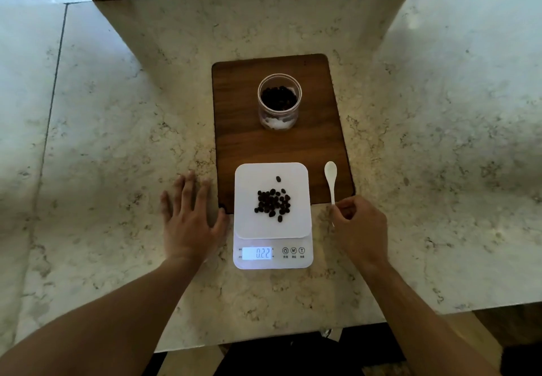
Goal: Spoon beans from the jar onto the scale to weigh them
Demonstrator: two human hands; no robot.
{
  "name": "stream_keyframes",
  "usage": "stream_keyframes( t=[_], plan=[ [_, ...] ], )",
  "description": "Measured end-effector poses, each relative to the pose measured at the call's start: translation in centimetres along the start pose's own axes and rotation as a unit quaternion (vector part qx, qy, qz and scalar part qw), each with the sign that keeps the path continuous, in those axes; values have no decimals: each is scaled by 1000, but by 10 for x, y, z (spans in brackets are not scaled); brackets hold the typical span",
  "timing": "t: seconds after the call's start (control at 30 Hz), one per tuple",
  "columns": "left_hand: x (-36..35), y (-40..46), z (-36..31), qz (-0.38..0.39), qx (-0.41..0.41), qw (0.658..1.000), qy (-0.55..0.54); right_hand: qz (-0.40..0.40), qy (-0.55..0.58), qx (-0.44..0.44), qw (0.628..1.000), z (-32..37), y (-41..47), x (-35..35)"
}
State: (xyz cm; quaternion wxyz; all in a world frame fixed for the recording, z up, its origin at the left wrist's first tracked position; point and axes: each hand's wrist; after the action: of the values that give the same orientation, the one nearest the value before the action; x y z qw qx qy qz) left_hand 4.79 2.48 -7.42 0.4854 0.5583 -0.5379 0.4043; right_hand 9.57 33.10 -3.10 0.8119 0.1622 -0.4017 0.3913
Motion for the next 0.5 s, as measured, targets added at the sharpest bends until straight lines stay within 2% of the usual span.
stream_keyframes(
  t=[0.27,0.5],
  plan=[
    [3,0,0,24,-4,1000,3,22,-44,32,998,13,13,0],
    [27,18,-7,98,25,995,-12,80,-84,84,990,32,38,5]
  ],
)
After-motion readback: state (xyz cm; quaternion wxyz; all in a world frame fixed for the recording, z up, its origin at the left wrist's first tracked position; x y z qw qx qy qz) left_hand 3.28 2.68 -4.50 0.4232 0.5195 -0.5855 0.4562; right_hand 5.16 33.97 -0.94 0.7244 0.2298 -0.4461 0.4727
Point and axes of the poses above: each hand's wrist, its own y-axis towards the middle knuckle, its own x-axis out of the back of the hand, z = x × y, and after that the axes turned 12 degrees about -z, right-handed
